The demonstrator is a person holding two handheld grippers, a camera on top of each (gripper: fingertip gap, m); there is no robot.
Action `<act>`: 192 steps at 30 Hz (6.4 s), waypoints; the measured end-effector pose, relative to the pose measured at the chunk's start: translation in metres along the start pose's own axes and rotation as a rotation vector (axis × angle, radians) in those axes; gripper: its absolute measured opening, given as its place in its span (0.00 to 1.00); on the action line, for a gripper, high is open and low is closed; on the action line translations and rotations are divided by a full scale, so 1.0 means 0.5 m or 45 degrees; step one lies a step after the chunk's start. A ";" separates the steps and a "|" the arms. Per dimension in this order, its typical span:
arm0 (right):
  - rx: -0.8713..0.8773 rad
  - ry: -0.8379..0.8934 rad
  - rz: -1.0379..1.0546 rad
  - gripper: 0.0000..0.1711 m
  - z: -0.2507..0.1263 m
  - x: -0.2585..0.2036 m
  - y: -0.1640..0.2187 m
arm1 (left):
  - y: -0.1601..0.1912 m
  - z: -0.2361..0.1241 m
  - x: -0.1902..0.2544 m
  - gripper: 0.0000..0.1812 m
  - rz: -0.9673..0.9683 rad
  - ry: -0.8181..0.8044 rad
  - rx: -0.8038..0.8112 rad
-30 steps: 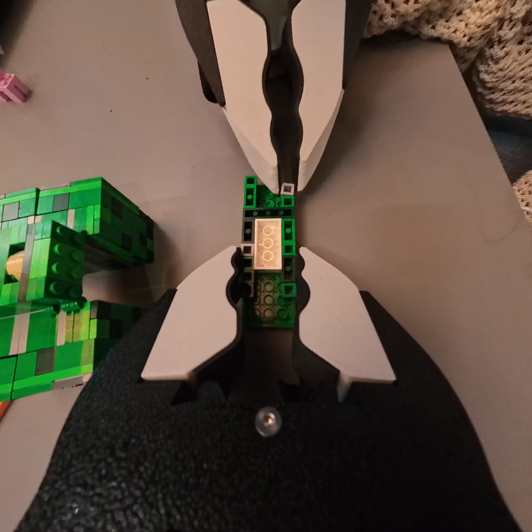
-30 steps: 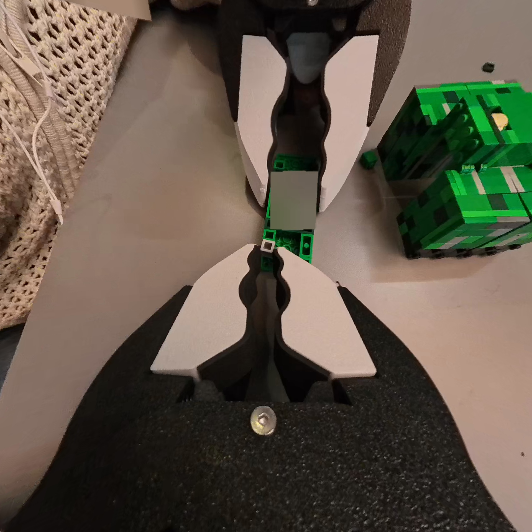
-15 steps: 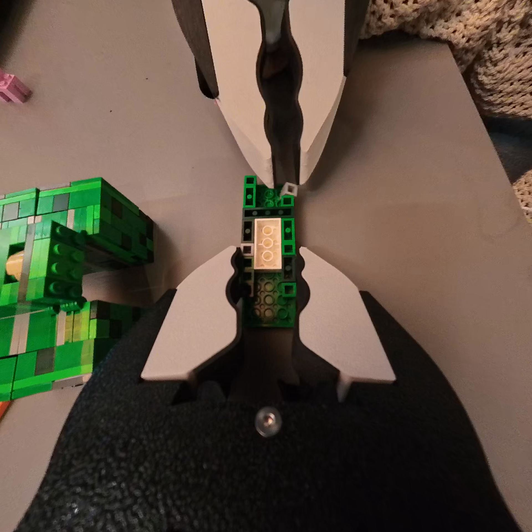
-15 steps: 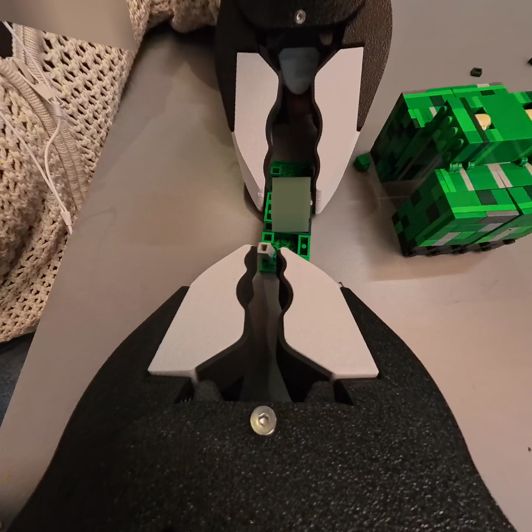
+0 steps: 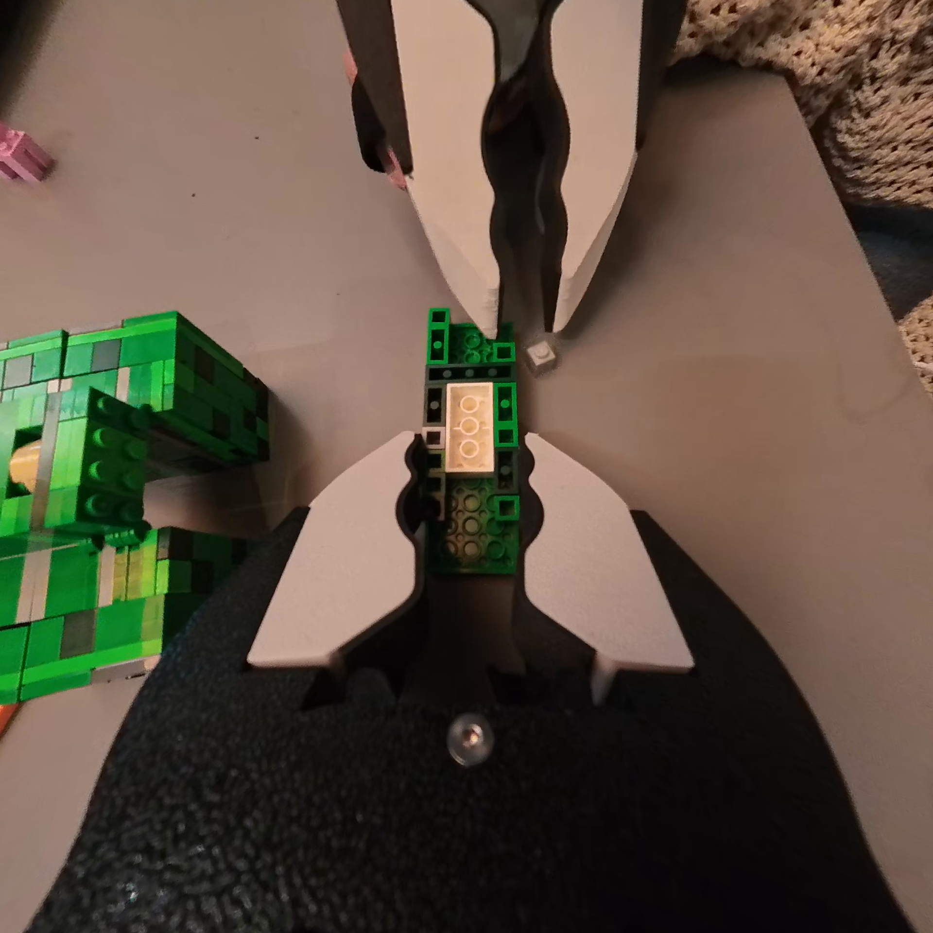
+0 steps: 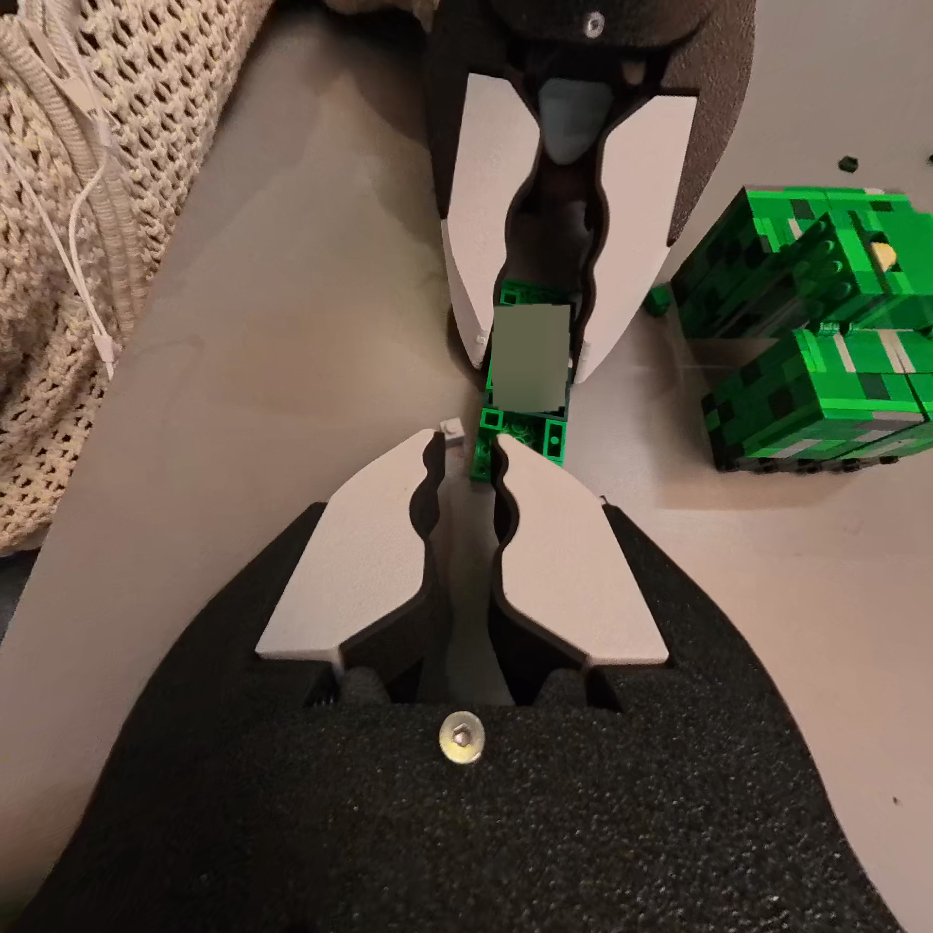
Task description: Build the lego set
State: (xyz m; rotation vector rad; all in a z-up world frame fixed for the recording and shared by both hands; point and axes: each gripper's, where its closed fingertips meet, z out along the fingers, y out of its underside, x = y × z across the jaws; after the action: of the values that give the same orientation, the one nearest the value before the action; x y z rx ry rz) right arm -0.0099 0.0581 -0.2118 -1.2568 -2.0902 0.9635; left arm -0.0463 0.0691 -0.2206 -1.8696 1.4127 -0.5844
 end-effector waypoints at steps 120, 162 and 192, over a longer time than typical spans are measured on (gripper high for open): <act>0.030 0.048 0.180 0.05 -0.019 0.002 -0.001 | -0.016 0.006 0.005 0.19 0.030 -0.174 -0.063; -0.177 0.133 -0.210 0.04 -0.020 -0.010 0.004 | -0.021 0.008 0.014 0.19 0.018 -0.128 -0.044; 0.065 0.765 -0.787 0.19 -0.067 0.030 -0.090 | -0.081 -0.048 0.002 0.19 -0.406 0.123 0.195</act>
State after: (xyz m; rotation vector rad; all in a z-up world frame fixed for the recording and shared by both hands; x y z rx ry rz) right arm -0.0162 0.0677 -0.1551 -0.6724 -1.7677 0.3039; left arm -0.0376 0.0678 -0.1744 -1.9769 1.0990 -0.9233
